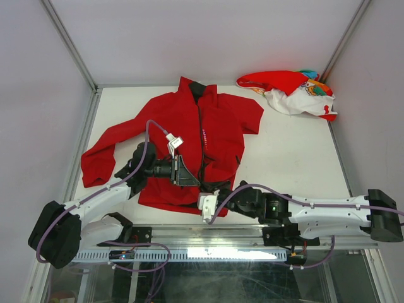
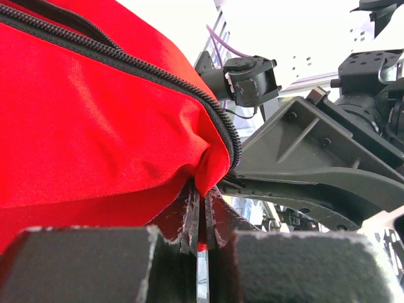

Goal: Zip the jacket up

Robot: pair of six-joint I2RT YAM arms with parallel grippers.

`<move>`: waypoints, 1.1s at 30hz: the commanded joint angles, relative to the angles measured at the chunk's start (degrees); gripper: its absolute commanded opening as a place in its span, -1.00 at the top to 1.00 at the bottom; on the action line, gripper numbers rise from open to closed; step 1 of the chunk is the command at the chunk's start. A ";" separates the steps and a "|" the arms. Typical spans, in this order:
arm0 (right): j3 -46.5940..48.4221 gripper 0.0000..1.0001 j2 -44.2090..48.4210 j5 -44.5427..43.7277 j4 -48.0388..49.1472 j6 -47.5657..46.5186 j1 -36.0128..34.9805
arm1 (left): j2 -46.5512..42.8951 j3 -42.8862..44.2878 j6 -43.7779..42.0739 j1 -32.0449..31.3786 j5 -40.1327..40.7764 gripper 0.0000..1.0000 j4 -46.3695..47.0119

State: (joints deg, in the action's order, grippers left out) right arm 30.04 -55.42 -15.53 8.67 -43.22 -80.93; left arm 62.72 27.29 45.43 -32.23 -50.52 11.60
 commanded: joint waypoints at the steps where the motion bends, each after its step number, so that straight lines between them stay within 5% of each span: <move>1: 4.16 0.51 1.22 0.22 -0.36 4.73 0.06 | -1.26 2.54 -2.06 -0.47 -0.35 1.00 -0.37; 17: 9.28 1.00 -1.66 10.44 -5.75 11.32 8.06 | -2.57 2.28 -3.37 -0.55 -0.63 1.00 -1.94; 25: 13.88 1.00 -6.16 19.56 -10.11 10.34 12.57 | -3.30 2.02 -3.94 -0.64 -0.62 1.00 -2.95; 33: 20.74 1.00 -11.39 11.80 -14.15 9.55 20.49 | -4.24 1.04 -4.75 -1.72 -1.18 1.00 -6.64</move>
State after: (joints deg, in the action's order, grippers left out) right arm 45.50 -64.93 2.22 -6.22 -32.84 -65.69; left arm 60.99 27.79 41.28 -32.18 -45.60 6.31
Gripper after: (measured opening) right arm 0.009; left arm 0.017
